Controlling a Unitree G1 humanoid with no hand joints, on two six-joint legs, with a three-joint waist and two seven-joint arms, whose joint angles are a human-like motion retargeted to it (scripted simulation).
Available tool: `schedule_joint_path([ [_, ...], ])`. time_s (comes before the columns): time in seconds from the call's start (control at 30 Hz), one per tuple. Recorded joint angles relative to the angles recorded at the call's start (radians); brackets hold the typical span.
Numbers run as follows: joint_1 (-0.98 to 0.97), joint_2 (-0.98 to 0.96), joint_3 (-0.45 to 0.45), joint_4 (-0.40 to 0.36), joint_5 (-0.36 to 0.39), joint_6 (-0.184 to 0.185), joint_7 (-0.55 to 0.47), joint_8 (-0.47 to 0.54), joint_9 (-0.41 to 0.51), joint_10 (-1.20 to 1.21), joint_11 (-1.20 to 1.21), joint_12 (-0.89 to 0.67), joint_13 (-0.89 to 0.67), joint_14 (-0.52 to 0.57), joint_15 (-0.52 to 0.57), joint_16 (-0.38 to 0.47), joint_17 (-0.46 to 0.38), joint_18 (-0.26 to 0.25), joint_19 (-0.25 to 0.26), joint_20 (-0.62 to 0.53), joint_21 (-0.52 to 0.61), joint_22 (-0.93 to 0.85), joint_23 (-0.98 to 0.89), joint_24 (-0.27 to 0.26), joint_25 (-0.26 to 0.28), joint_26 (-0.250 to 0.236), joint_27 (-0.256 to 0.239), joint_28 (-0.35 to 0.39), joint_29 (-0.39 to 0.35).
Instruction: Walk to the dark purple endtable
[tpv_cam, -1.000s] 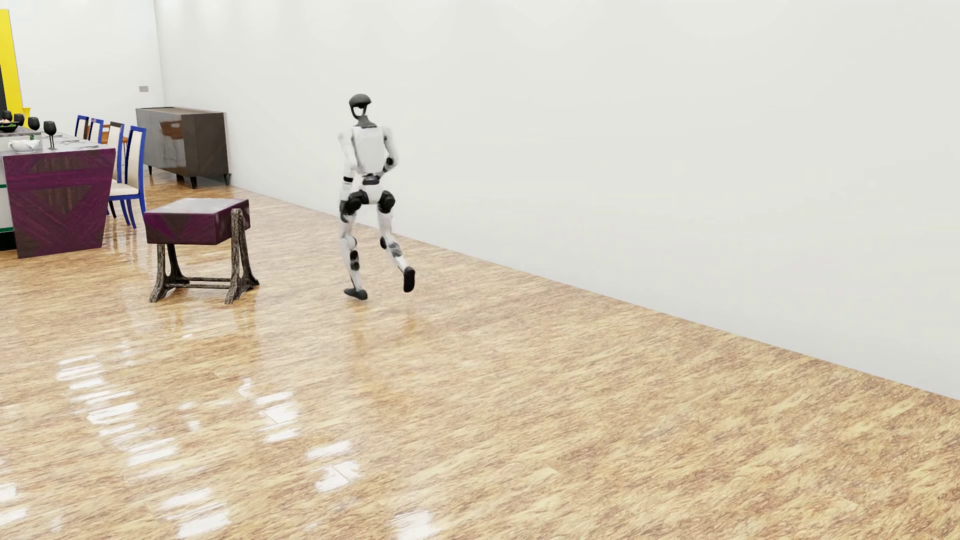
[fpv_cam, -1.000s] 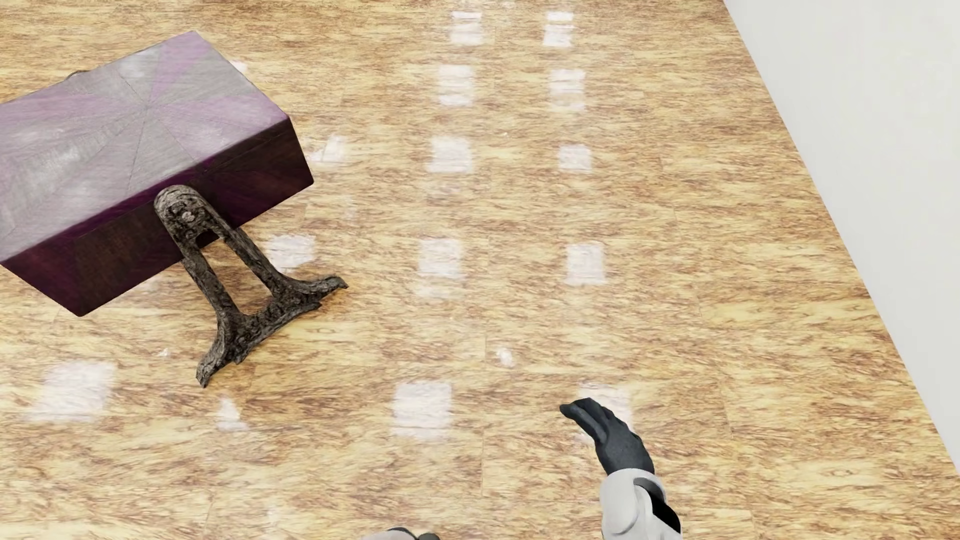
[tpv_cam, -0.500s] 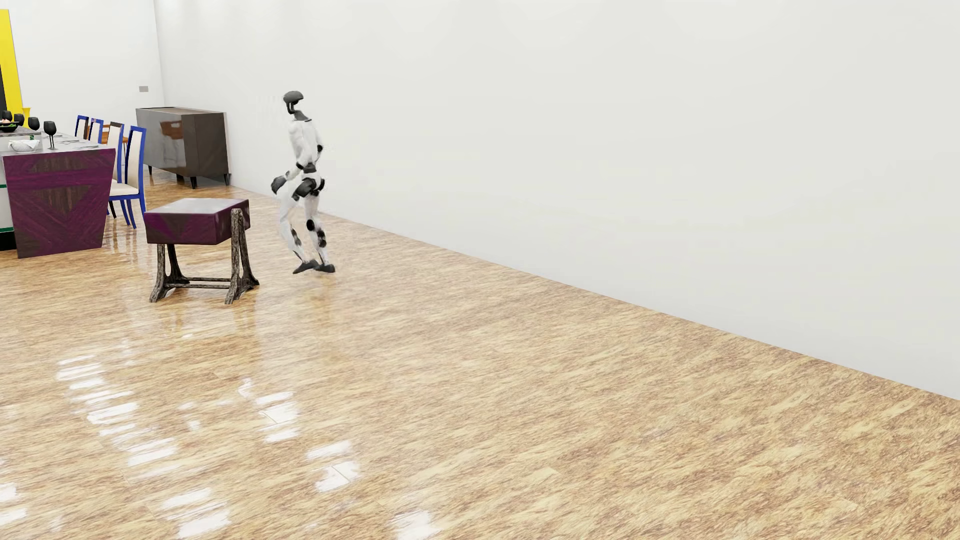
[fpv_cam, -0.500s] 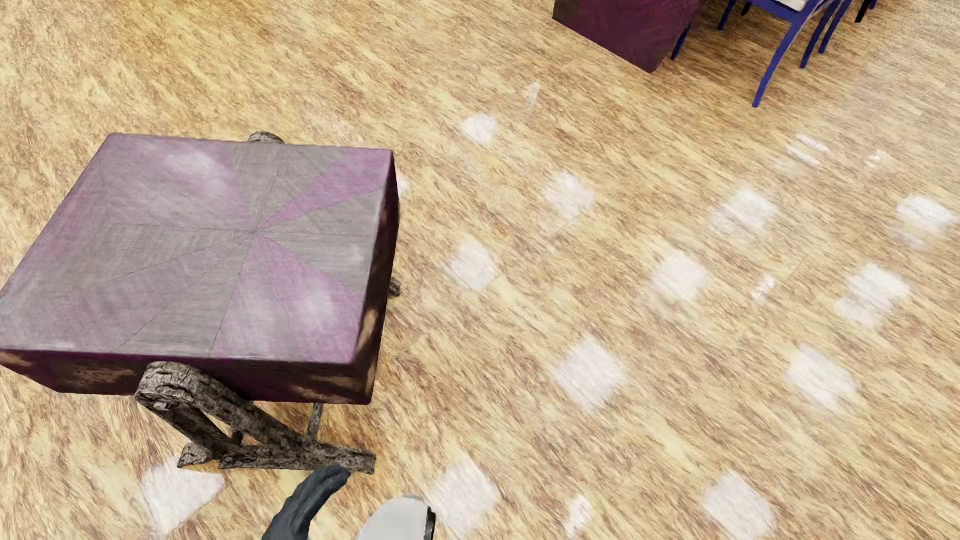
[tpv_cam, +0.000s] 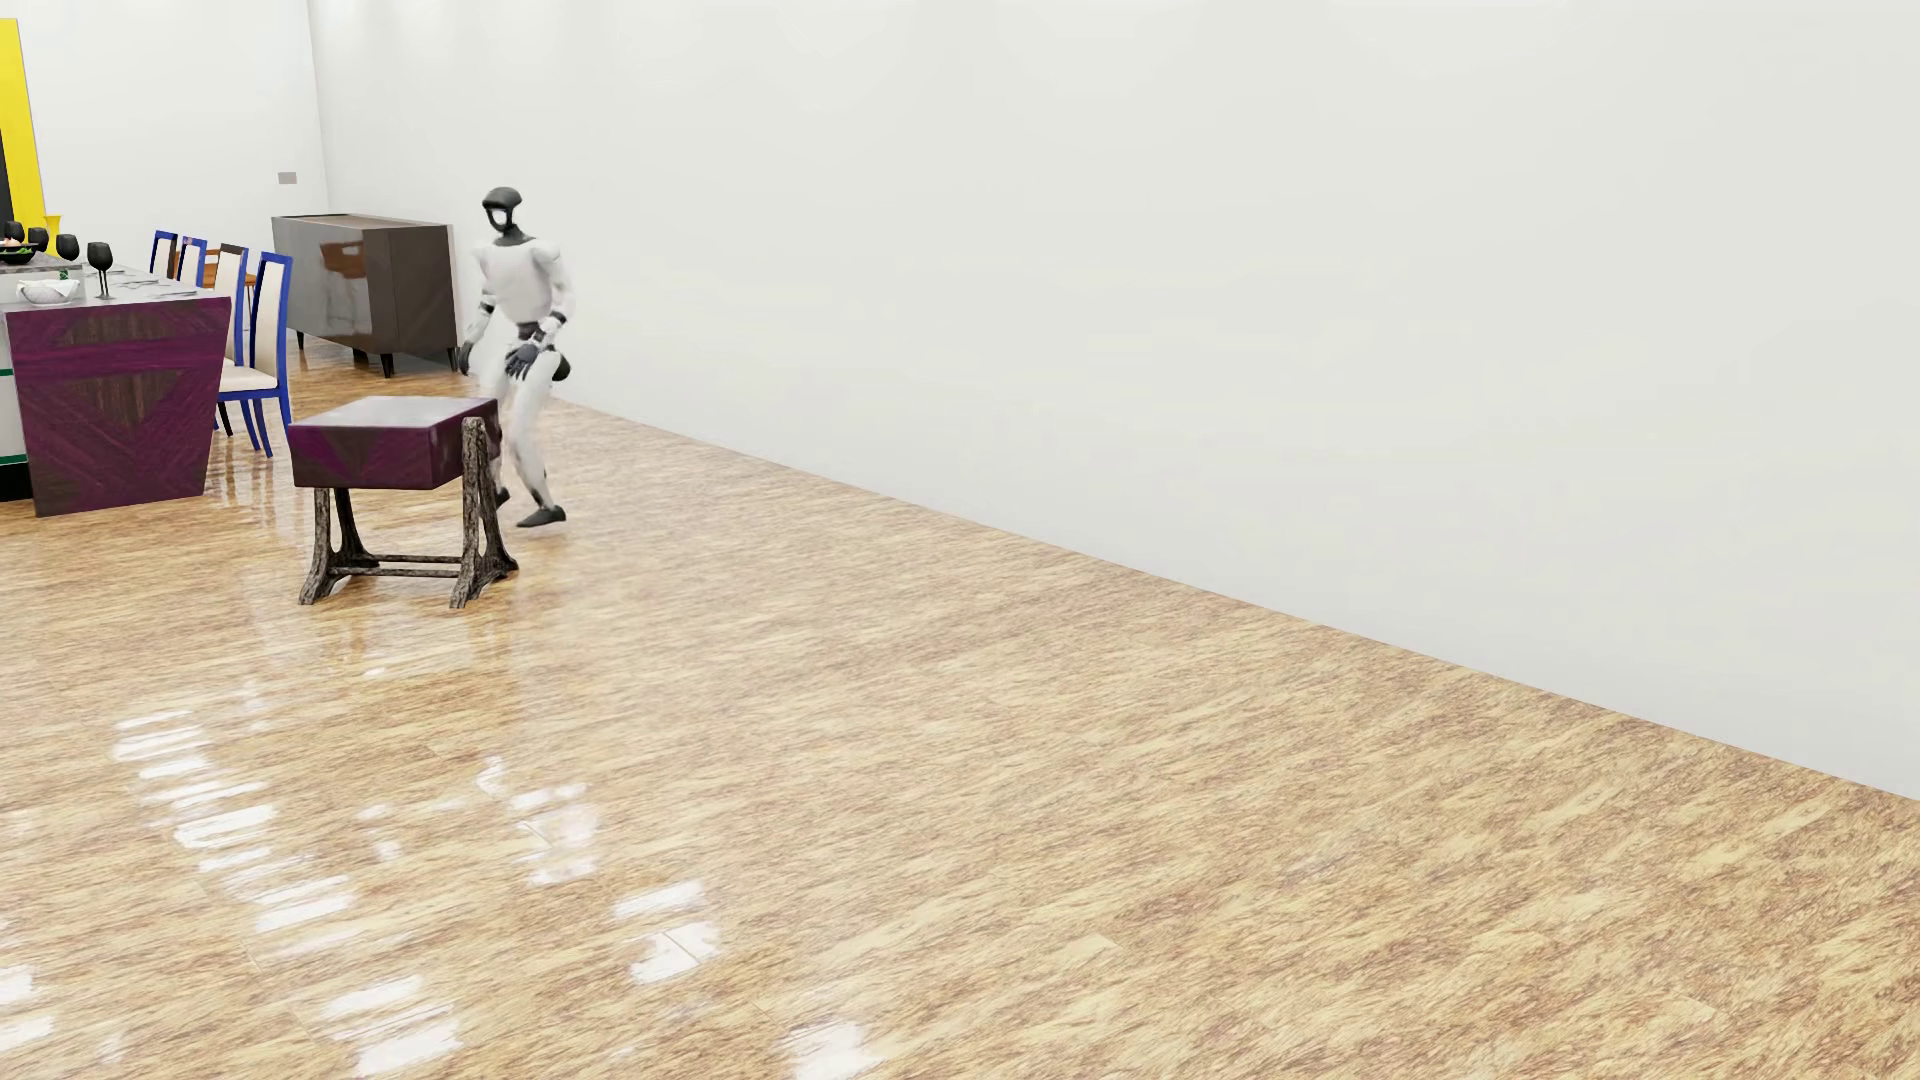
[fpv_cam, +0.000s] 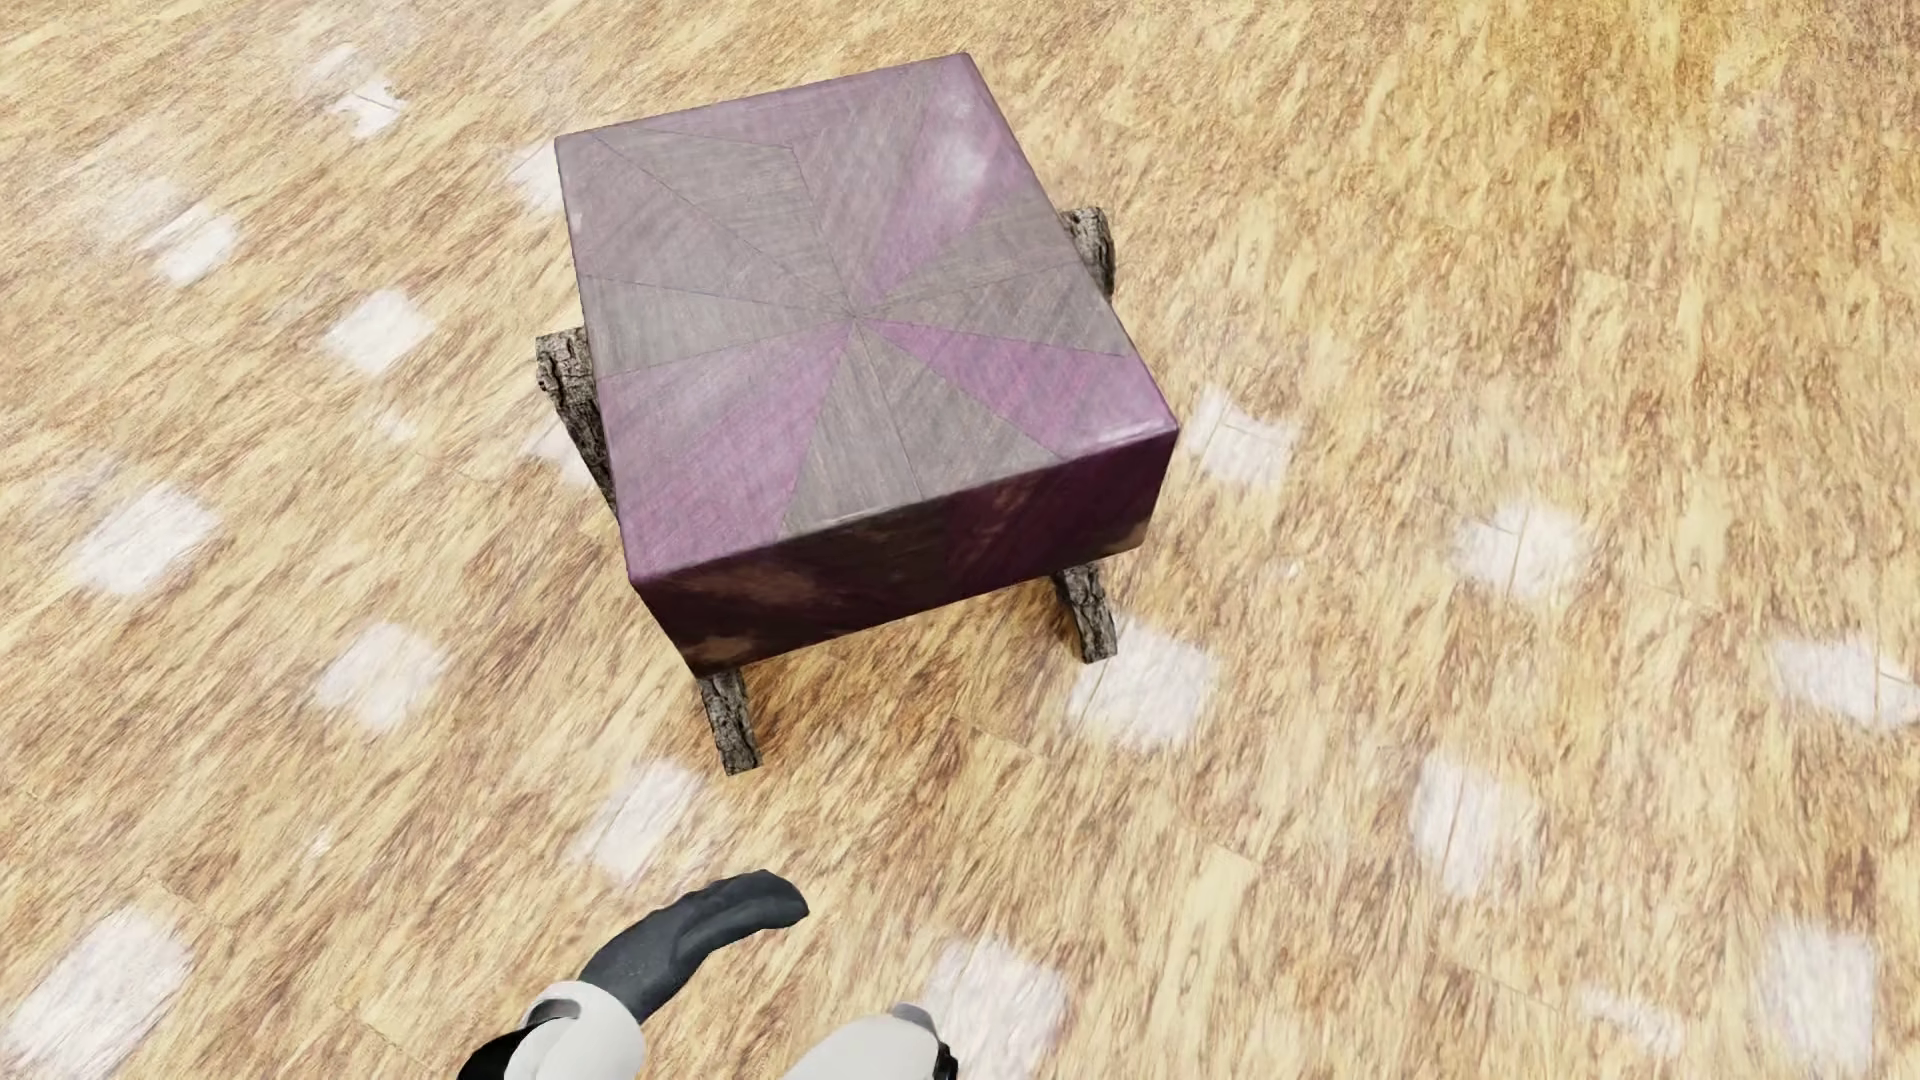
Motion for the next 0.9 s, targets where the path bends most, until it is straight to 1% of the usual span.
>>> schedule_joint_path([
  [0.03,-0.032,0.065,-0.010,0.023,-0.042,0.005,-0.020,-0.191,0.001,0.034,-0.052,-0.042,0.001,0.002,-0.102,0.002,0.084,-0.037,0.000,-0.037,-0.028,-0.010,0.008,-0.030,-0.015,0.015,0.004,0.014,-0.025],
  [0.07,-0.056,0.121,-0.026,0.129,-0.047,0.013,0.103,-0.328,-0.002,0.019,-0.129,-0.057,-0.035,0.007,-0.145,-0.005,0.154,-0.023,0.000,-0.036,-0.036,-0.009,0.038,-0.054,-0.038,0.040,0.020,0.072,-0.050],
  [0.1,-0.051,0.164,-0.038,0.236,-0.021,0.021,0.249,-0.386,-0.009,-0.013,-0.209,-0.049,-0.093,0.016,-0.136,-0.017,0.208,-0.004,0.000,-0.015,-0.025,-0.002,0.085,-0.056,-0.056,0.073,0.043,0.136,-0.059],
  [0.13,-0.036,0.191,-0.042,0.302,-0.001,0.026,0.347,-0.425,-0.016,-0.030,-0.263,-0.033,-0.155,0.022,-0.115,-0.030,0.239,-0.036,0.001,0.009,0.005,0.010,0.131,-0.047,-0.061,0.103,0.055,0.178,-0.039],
  [0.17,-0.026,0.197,-0.042,0.329,0.005,0.026,0.375,-0.471,-0.022,-0.004,-0.270,-0.020,-0.213,0.013,-0.110,-0.038,0.245,-0.055,0.001,0.031,0.054,0.031,0.163,-0.048,-0.058,0.125,0.037,0.190,0.006],
  [0.2,-0.017,0.184,-0.042,0.356,0.008,0.026,0.387,-0.513,-0.026,0.049,-0.245,-0.011,-0.268,-0.011,-0.112,-0.040,0.230,-0.053,-0.004,0.056,0.110,0.061,0.175,-0.067,-0.047,0.143,-0.008,0.185,0.046],
  [0.23,0.013,0.170,-0.042,0.404,0.015,0.028,0.433,-0.544,-0.031,0.094,-0.227,-0.001,-0.313,-0.028,-0.110,-0.035,0.216,-0.020,-0.016,0.084,0.141,0.101,0.174,-0.097,-0.034,0.160,-0.057,0.181,0.058],
  [0.27,0.078,0.168,-0.042,0.459,0.020,0.032,0.512,-0.572,-0.037,0.093,-0.228,0.003,-0.347,-0.020,-0.103,-0.034,0.206,0.043,-0.024,0.108,0.142,0.157,0.163,-0.119,-0.010,0.183,-0.084,0.185,0.043],
  [0.3,0.167,0.178,-0.039,0.478,0.020,0.035,0.570,-0.598,-0.043,0.013,-0.237,0.007,-0.362,0.000,-0.097,-0.034,0.194,-0.075,-0.031,0.119,0.114,0.217,0.149,-0.128,0.018,0.211,-0.101,0.192,0.011],
  [0.33,0.247,0.189,-0.035,0.440,0.021,0.038,0.566,-0.625,-0.048,-0.133,-0.230,0.003,-0.374,-0.106,-0.106,-0.031,0.195,-0.102,-0.039,0.117,0.080,0.279,0.138,-0.123,0.037,0.247,-0.102,0.197,-0.033],
  [0.37,0.303,0.198,-0.035,0.393,0.002,0.036,0.562,-0.650,-0.052,-0.245,-0.217,-0.007,-0.381,-0.134,-0.108,-0.038,0.188,-0.096,-0.044,0.112,0.046,0.342,0.122,-0.115,0.053,0.276,-0.097,0.205,-0.085],
  [0.4,0.329,0.199,-0.039,0.343,-0.037,0.029,0.551,-0.679,-0.051,-0.313,-0.185,-0.019,-0.375,-0.099,-0.105,-0.053,0.181,-0.084,-0.049,0.108,0.000,0.408,0.108,-0.116,0.076,0.296,-0.093,0.221,-0.142],
  [0.43,0.337,0.191,-0.045,0.295,-0.085,0.016,0.518,-0.713,-0.048,-0.346,-0.124,-0.034,-0.357,-0.068,-0.094,-0.064,0.186,-0.074,-0.059,0.107,-0.052,0.478,0.104,-0.122,0.112,0.320,-0.088,0.236,-0.197],
  [0.47,0.348,0.176,-0.051,0.253,-0.137,0.003,0.486,-0.742,-0.043,-0.375,-0.044,-0.048,-0.337,-0.043,-0.061,-0.069,0.191,-0.069,-0.072,0.102,-0.085,0.545,0.116,-0.123,0.151,0.348,-0.079,0.234,-0.233],
  [0.5,0.369,0.152,-0.055,0.212,-0.192,-0.010,0.463,-0.753,-0.039,-0.413,0.040,-0.055,-0.329,-0.018,-0.013,-0.068,0.178,-0.065,-0.085,0.086,-0.073,0.593,0.143,-0.107,0.174,0.361,-0.067,0.223,-0.227],
  [0.53,0.395,0.121,-0.059,0.175,-0.245,-0.022,0.446,-0.745,-0.035,-0.453,0.126,-0.045,-0.332,0.004,0.040,-0.060,0.148,-0.062,-0.091,0.068,-0.021,0.614,0.183,-0.086,0.159,0.342,-0.060,0.230,-0.174],
  [0.57,0.415,0.093,-0.061,0.144,-0.290,-0.034,0.429,-0.731,-0.032,-0.479,0.203,-0.033,-0.346,0.020,0.083,-0.060,0.104,-0.059,-0.104,0.067,0.059,0.617,0.228,-0.076,0.130,0.310,-0.056,0.268,-0.088],
  [0.6,0.426,0.073,-0.063,0.123,-0.323,-0.046,0.409,-0.719,-0.030,-0.490,0.264,-0.015,-0.358,0.030,0.113,-0.063,0.074,-0.059,-0.103,0.092,0.130,0.613,0.269,-0.093,0.096,0.279,-0.059,0.316,-0.001],
  [0.63,0.432,0.052,-0.064,0.109,-0.332,-0.055,0.389,-0.692,-0.027,-0.492,0.301,0.003,-0.366,0.035,0.097,-0.070,0.066,-0.060,-0.099,0.128,0.167,0.607,0.298,-0.127,0.070,0.261,-0.061,0.352,0.049],
  [0.67,0.437,0.033,-0.064,0.101,-0.310,-0.062,0.372,-0.644,-0.025,-0.495,0.306,0.019,-0.367,0.040,0.044,-0.077,0.079,-0.063,-0.110,0.161,0.163,0.597,0.310,-0.158,0.063,0.255,-0.060,0.366,0.042],
  [0.7,0.443,0.027,-0.061,0.097,-0.285,-0.068,0.361,-0.615,-0.026,-0.505,0.271,0.034,-0.362,0.047,-0.014,-0.083,0.112,-0.067,-0.120,0.188,0.124,0.585,0.306,-0.179,0.081,0.258,-0.062,0.360,-0.013],
  [0.73,0.451,0.039,-0.057,0.097,-0.255,-0.073,0.351,-0.601,-0.029,-0.524,0.186,0.048,-0.355,0.058,-0.047,-0.087,0.157,-0.074,-0.111,0.212,0.075,0.573,0.292,-0.191,0.120,0.268,-0.072,0.338,-0.083],
  [0.77,0.460,0.060,-0.056,0.102,-0.210,-0.077,0.341,-0.572,-0.033,-0.546,0.065,0.062,-0.353,0.070,-0.048,-0.090,0.199,-0.081,-0.095,0.232,0.045,0.562,0.278,-0.198,0.155,0.282,-0.088,0.307,-0.136],
  [0.8,0.465,0.098,-0.054,0.108,-0.180,-0.081,0.334,-0.588,-0.039,-0.564,-0.040,0.073,-0.359,0.080,-0.037,-0.090,0.228,-0.088,-0.132,0.244,0.052,0.551,0.267,-0.196,0.164,0.295,-0.102,0.275,-0.162],
  [0.83,0.463,0.139,-0.052,0.116,-0.165,-0.086,0.330,-0.625,-0.043,-0.566,-0.115,0.083,-0.376,0.085,-0.055,-0.088,0.241,-0.095,-0.153,0.249,0.088,0.543,0.261,-0.185,0.144,0.300,-0.110,0.251,-0.163],
  [0.9,0.455,0.206,-0.051,0.148,-0.110,-0.085,0.322,-0.660,-0.048,-0.555,-0.249,0.098,-0.431,0.089,-0.035,-0.088,0.261,-0.108,-0.166,0.285,0.188,0.538,0.274,-0.164,0.084,0.309,-0.111,0.246,-0.124],
])
